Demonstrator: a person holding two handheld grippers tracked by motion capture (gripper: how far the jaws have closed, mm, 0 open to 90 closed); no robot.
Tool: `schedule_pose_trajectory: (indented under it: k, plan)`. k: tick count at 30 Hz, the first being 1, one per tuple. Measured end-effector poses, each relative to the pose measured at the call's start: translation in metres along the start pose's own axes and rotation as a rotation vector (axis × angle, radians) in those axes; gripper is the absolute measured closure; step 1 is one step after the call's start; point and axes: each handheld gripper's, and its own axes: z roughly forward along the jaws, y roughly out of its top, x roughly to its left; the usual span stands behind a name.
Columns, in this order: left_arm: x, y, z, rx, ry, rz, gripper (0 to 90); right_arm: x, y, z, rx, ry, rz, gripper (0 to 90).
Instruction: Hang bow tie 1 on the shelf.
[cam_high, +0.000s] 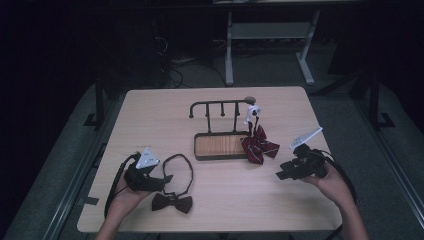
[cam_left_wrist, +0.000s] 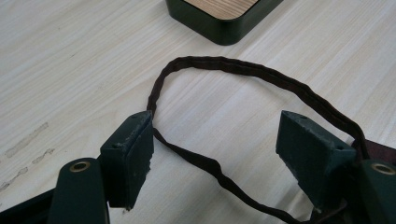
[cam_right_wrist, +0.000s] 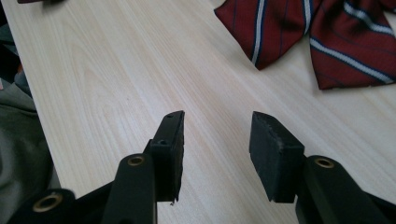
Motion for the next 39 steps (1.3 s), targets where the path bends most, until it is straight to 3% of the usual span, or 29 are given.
schedule_pose_trajectory:
  k: [7, 11, 15, 24, 28, 32, 36, 39]
  plan:
    - [0.001, 0.001, 0.001, 0.005, -0.004, -0.001, 29.7, -0.001, -0.007, 0.003, 0.0, 0.009, 0.019, 55.0]
    - [0.002, 0.001, 0.001, 0.001, -0.006, -0.03, 30.5, 0.001, -0.008, 0.005, -0.001, 0.007, 0.011, 55.0]
    - [0.005, 0.005, 0.004, 0.033, 0.028, -0.012, 33.0, 0.001, -0.01, 0.006, 0.0, 0.014, 0.018, 54.9]
    - [0.01, 0.019, 0.007, 0.073, 0.029, 0.03, 39.1, 0.002, -0.016, 0.003, -0.012, 0.015, 0.02, 54.9]
    - [0.018, 0.026, 0.015, 0.107, 0.041, 0.017, 42.3, 0.003, -0.015, 0.003, -0.009, 0.02, 0.025, 54.8]
    - [0.028, 0.03, 0.025, 0.14, 0.056, -0.028, 45.2, 0.003, -0.015, 0.005, -0.006, 0.019, 0.028, 54.1]
    - [0.035, 0.027, 0.036, 0.19, 0.045, -0.084, 49.1, 0.002, -0.017, 0.007, -0.031, 0.01, 0.044, 52.7]
    - [0.036, 0.024, 0.04, 0.229, 0.03, -0.083, 50.6, 0.001, -0.018, 0.008, -0.03, 0.005, 0.045, 51.5]
